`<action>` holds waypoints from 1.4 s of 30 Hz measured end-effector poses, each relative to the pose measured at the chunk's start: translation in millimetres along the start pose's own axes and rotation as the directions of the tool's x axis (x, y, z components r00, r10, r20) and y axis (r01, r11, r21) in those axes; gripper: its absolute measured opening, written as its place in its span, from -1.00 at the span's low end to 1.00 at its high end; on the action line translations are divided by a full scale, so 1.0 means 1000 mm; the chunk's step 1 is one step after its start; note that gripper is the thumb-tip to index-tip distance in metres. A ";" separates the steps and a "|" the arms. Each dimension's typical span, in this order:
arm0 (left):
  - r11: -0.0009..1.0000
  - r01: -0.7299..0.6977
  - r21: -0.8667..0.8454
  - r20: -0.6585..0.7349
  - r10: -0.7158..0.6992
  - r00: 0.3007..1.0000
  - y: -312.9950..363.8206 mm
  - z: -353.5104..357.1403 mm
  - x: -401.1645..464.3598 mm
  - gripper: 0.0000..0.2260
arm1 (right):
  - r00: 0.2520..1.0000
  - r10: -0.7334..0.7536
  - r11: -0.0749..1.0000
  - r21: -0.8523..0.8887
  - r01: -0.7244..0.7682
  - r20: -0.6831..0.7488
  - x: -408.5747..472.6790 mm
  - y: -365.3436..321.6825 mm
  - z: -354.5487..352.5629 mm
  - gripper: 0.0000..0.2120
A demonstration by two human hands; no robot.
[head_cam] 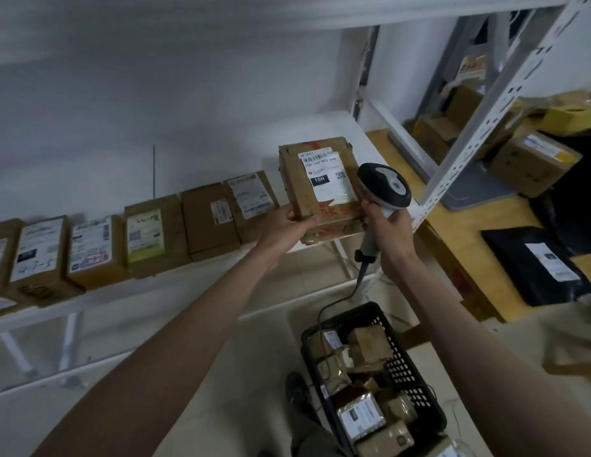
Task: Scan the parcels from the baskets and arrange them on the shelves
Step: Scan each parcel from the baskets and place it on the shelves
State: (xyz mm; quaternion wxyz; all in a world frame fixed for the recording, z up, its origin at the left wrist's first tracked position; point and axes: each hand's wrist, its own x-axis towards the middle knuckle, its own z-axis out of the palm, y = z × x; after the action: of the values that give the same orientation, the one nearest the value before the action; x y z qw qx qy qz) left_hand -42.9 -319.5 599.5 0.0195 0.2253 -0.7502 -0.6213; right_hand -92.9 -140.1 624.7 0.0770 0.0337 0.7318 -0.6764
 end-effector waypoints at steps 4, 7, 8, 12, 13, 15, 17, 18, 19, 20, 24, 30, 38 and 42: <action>0.993 0.036 0.115 -0.079 -0.027 0.997 0.003 0.017 0.041 -0.66 | 1.000 0.024 1.000 -0.019 -0.024 0.016 0.054 0.010 0.004 -0.64; 0.981 0.043 0.188 -0.143 -0.016 0.990 -0.001 0.020 0.066 -0.68 | 0.998 0.030 0.999 -0.038 -0.028 0.056 0.087 0.019 0.012 -0.64; 0.974 0.047 0.222 -0.157 -0.012 0.988 -0.003 0.019 0.073 -0.67 | 0.996 0.043 0.998 -0.047 -0.039 0.076 0.096 0.023 0.016 -0.63; 0.926 0.105 0.363 -0.178 -0.042 0.983 -0.011 0.010 0.091 -0.56 | 0.984 0.106 0.994 -0.056 -0.099 0.146 0.119 0.041 0.030 -0.64; 0.909 0.110 0.402 -0.180 -0.040 0.983 -0.012 0.006 0.094 -0.53 | 0.981 0.123 0.992 -0.054 -0.116 0.150 0.122 0.045 0.033 -0.63; 0.885 0.107 0.453 -0.177 -0.029 0.984 -0.012 -0.001 0.099 -0.54 | 0.973 0.152 0.988 -0.048 -0.146 0.172 0.127 0.051 0.039 -0.61; 0.856 0.089 0.509 -0.169 -0.002 0.986 -0.014 -0.007 0.101 -0.59 | 0.965 0.176 0.984 -0.055 -0.169 0.196 0.128 0.056 0.045 -0.61; 0.831 0.076 0.551 -0.162 0.018 0.987 -0.016 -0.008 0.101 -0.62 | 0.961 0.186 0.982 -0.065 -0.176 0.203 0.127 0.059 0.047 -0.61; 0.798 0.058 0.600 -0.152 0.042 0.987 -0.016 -0.009 0.101 -0.66 | 0.958 0.193 0.980 -0.079 -0.180 0.211 0.127 0.060 0.049 -0.61; 0.758 0.041 0.651 -0.141 0.067 0.988 -0.017 -0.009 0.101 -0.68 | 0.954 0.200 0.978 -0.098 -0.182 0.222 0.126 0.061 0.050 -0.63; 0.661 -0.020 0.750 -0.072 0.112 0.991 -0.015 -0.011 0.101 -0.49 | 0.948 0.218 0.971 -0.144 -0.189 0.230 0.126 0.061 0.048 -0.64; 0.593 -0.094 0.799 0.056 0.082 0.995 -0.022 -0.019 0.097 -0.31 | 0.954 0.189 0.969 -0.201 -0.143 0.233 0.121 0.063 0.046 -0.69; 0.608 -0.098 0.788 0.019 0.135 0.991 -0.020 -0.014 0.099 -0.42 | 0.960 0.162 0.986 -0.085 -0.146 0.227 0.120 0.053 0.035 -0.78; 0.605 -0.265 0.751 0.041 0.358 0.933 -0.013 0.004 0.090 -0.65 | 0.982 0.163 0.986 0.006 -0.164 0.092 0.097 0.056 0.023 -0.81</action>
State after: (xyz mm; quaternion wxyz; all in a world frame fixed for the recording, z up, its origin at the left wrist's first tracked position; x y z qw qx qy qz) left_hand -120.6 -349.8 563.4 0.0759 0.1140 -0.9629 -0.2324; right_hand -178.0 -163.3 553.0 0.1651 0.0634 0.7176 -0.6736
